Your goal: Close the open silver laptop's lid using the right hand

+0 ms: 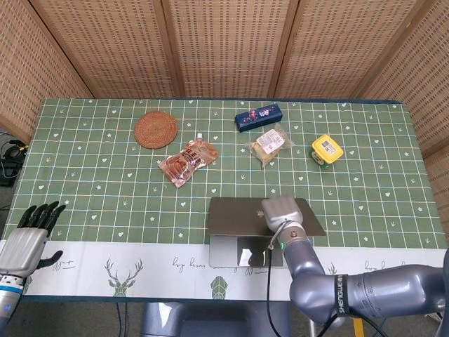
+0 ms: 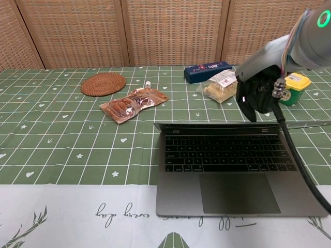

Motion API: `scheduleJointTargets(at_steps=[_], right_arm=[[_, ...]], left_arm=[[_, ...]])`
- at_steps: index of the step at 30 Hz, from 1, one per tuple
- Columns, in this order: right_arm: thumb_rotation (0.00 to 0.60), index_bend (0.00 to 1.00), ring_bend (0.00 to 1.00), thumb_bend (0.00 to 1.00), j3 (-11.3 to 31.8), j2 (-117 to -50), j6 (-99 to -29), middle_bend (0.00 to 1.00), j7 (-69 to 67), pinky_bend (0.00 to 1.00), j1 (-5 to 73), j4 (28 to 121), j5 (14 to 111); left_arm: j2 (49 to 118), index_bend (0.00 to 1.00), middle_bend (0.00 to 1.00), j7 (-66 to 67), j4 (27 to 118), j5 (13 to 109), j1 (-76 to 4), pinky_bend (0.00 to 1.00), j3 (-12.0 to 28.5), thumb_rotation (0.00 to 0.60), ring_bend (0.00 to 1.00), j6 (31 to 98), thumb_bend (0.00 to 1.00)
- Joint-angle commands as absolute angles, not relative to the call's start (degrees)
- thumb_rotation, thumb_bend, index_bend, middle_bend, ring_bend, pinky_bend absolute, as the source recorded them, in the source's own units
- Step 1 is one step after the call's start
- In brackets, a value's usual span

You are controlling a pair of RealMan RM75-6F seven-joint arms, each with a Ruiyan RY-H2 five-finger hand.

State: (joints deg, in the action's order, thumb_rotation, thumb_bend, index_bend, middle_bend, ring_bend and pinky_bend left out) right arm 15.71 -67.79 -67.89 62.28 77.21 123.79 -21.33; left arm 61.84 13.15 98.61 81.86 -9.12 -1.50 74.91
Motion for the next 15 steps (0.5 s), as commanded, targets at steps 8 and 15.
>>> scheduleJointTargets(at_steps=[8, 15], right_arm=[[0.6, 0.59, 0.34, 1.0, 14.44, -69.9, -66.81, 0.44, 62.74, 0.38, 78.19, 122.36, -23.77], [0.6, 0.59, 0.34, 1.0, 12.32, -71.49, -64.92, 0.44, 62.22, 0.38, 77.15, 120.84, -22.55]], left_arm=[[61.75, 0.0, 0.0, 13.04, 98.6, 82.02, -9.06, 0.0, -1.5, 0.6, 0.0, 75.08, 0.25], [61.77, 0.0, 0.0, 13.15, 98.59, 81.99, -9.04, 0.0, -1.47, 0.6, 0.0, 75.14, 0.25]])
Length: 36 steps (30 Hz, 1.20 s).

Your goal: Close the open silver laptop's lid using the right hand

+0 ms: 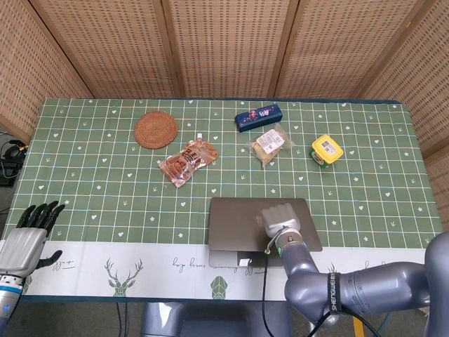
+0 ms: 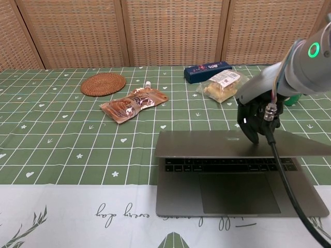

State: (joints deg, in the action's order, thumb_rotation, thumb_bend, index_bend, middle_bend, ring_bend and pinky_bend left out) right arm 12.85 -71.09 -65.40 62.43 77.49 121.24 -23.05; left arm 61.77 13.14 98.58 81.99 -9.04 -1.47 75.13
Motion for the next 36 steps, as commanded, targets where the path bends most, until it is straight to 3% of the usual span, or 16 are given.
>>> scheduleJointTargets(at_steps=[1, 17, 36], right_arm=[[0.6, 0.59, 0.34, 1.0, 11.91, -71.79, -64.55, 0.44, 62.02, 0.38, 76.9, 120.58, -22.19], [0.6, 0.58, 0.34, 1.0, 6.74, -74.36, -59.33, 0.44, 58.71, 0.37, 73.32, 117.09, -16.9], [0.6, 0.55, 0.31, 1.0, 2.78, -72.73, -58.61, 0.4, 53.55, 0.33, 70.75, 119.28, -9.54]], left_arm=[[61.78, 0.0, 0.0, 13.2, 98.59, 82.02, -9.04, 0.0, -1.48, 0.6, 0.0, 75.14, 0.25], [62.06, 0.0, 0.0, 14.09, 98.58, 81.91, -8.96, 0.0, -1.44, 0.6, 0.0, 75.38, 0.25], [62.0, 0.0, 0.0, 16.02, 99.54, 82.85, -8.17, 0.0, -1.52, 0.6, 0.0, 77.37, 0.25]])
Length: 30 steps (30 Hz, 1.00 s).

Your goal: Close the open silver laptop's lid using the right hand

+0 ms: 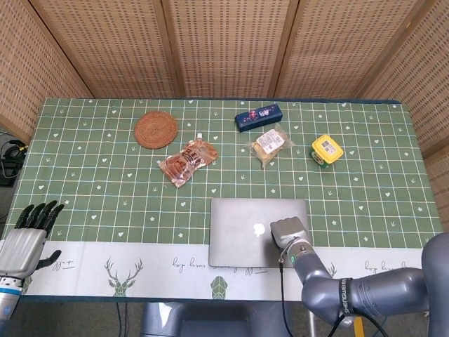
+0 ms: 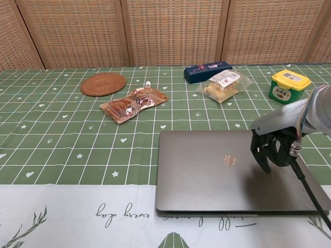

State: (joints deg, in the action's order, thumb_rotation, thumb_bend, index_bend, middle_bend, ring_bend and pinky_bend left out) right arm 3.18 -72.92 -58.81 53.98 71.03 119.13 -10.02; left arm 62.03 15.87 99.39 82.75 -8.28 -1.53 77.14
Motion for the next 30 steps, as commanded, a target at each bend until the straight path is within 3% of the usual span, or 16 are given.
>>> scheduleJointTargets(at_steps=[1, 5, 7, 11, 19, 24, 30], right_arm=[[0.6, 0.55, 0.3, 1.0, 2.62, -72.55, -58.47, 0.4, 53.23, 0.33, 70.58, 119.38, -9.15], [0.6, 0.51, 0.28, 0.98, 2.43, -71.09, -59.21, 0.36, 51.22, 0.28, 69.47, 120.64, -4.94], [0.6, 0.47, 0.24, 0.89, 2.62, -69.62, -60.85, 0.32, 49.3, 0.23, 67.92, 121.79, 1.26], [0.6, 0.37, 0.14, 0.59, 0.95, -67.65, -65.94, 0.2, 42.74, 0.13, 60.69, 122.88, 21.67], [0.6, 0.18, 0.0, 0.36, -4.23, -69.31, -78.67, 0.01, 18.14, 0.04, 42.24, 110.76, 61.37], [0.6, 0.04, 0.0, 0.27, -6.08, -71.57, -83.49, 0.0, 5.55, 0.01, 34.46, 100.23, 71.42], [0.6, 0.0, 0.0, 0.24, -6.92, -73.79, -89.11, 0.0, -1.25, 0.0, 27.15, 91.92, 75.78]], left_arm=[[61.98, 0.0, 0.0, 16.1, 99.63, 82.92, -8.11, 0.0, -1.5, 0.6, 0.0, 77.55, 0.25], [62.03, 0.0, 0.0, 16.32, 99.81, 83.24, -7.81, 0.0, -1.36, 0.6, 0.0, 78.41, 0.25], [62.15, 0.0, 0.0, 16.29, 99.7, 83.24, -7.65, 0.0, -1.23, 0.6, 0.0, 78.81, 0.25], [62.55, 0.0, 0.0, 16.1, 99.45, 83.53, -7.25, 0.0, -0.93, 0.6, 0.0, 79.95, 0.25], [63.67, 0.0, 0.0, 16.33, 99.06, 84.51, -6.55, 0.0, -0.73, 0.6, 0.0, 81.78, 0.25], [64.76, 0.0, 0.0, 16.8, 98.54, 85.22, -6.15, 0.0, -0.78, 0.6, 0.0, 82.67, 0.25], [65.96, 0.0, 0.0, 16.79, 97.19, 84.82, -5.4, 0.0, -0.9, 0.6, 0.0, 83.26, 0.24]])
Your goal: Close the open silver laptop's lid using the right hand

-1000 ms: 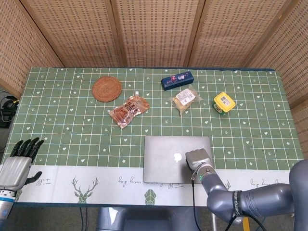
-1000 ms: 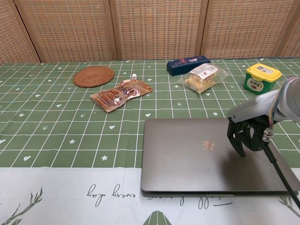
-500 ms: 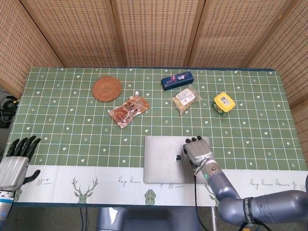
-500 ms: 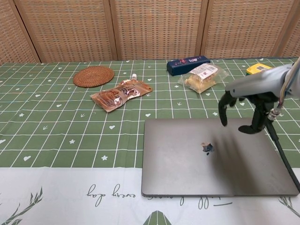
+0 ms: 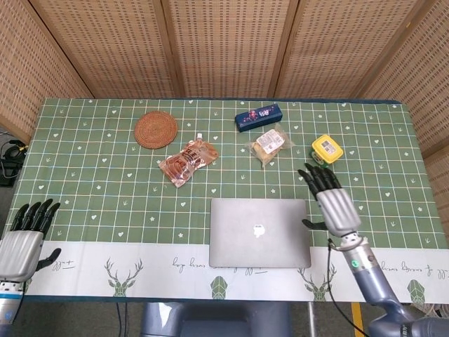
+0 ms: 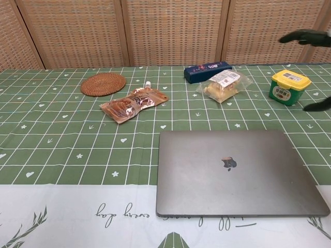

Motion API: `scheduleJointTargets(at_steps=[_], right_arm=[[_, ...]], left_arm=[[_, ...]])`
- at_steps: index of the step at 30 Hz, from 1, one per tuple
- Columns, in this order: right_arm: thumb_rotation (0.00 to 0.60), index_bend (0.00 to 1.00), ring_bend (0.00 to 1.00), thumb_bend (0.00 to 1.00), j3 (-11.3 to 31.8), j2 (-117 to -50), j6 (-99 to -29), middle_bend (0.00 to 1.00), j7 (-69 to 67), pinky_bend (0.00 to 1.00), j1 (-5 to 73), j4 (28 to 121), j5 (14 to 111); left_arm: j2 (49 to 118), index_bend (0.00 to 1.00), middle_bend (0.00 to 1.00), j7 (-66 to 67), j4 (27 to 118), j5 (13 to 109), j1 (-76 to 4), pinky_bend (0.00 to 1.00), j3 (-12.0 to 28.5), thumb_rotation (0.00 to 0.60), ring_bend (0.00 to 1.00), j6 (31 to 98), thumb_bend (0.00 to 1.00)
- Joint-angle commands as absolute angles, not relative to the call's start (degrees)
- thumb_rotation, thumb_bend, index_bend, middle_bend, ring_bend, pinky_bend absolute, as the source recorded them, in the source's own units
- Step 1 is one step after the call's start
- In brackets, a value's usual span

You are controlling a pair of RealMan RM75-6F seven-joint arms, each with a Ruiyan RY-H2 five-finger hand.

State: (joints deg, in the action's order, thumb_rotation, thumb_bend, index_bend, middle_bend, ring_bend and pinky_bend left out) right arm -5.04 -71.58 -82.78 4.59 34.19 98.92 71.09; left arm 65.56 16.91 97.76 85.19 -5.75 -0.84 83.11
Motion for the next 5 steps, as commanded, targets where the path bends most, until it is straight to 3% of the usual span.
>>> scheduleJointTargets(at_steps=[1, 5], right_arm=[[0.6, 0.0, 0.0, 0.23, -7.1, -74.32, -90.63, 0.0, -2.36, 0.0, 25.61, 90.42, 76.61], [0.6, 0.0, 0.0, 0.23, -7.07, -75.91, -94.27, 0.0, -5.08, 0.0, 21.47, 85.82, 79.25]], left_arm=[[66.12, 0.0, 0.0, 16.73, 96.88, 84.73, -5.28, 0.0, -0.91, 0.6, 0.0, 83.34, 0.24], [66.65, 0.0, 0.0, 16.3, 95.86, 84.5, -4.91, 0.0, -0.89, 0.6, 0.0, 83.59, 0.23]])
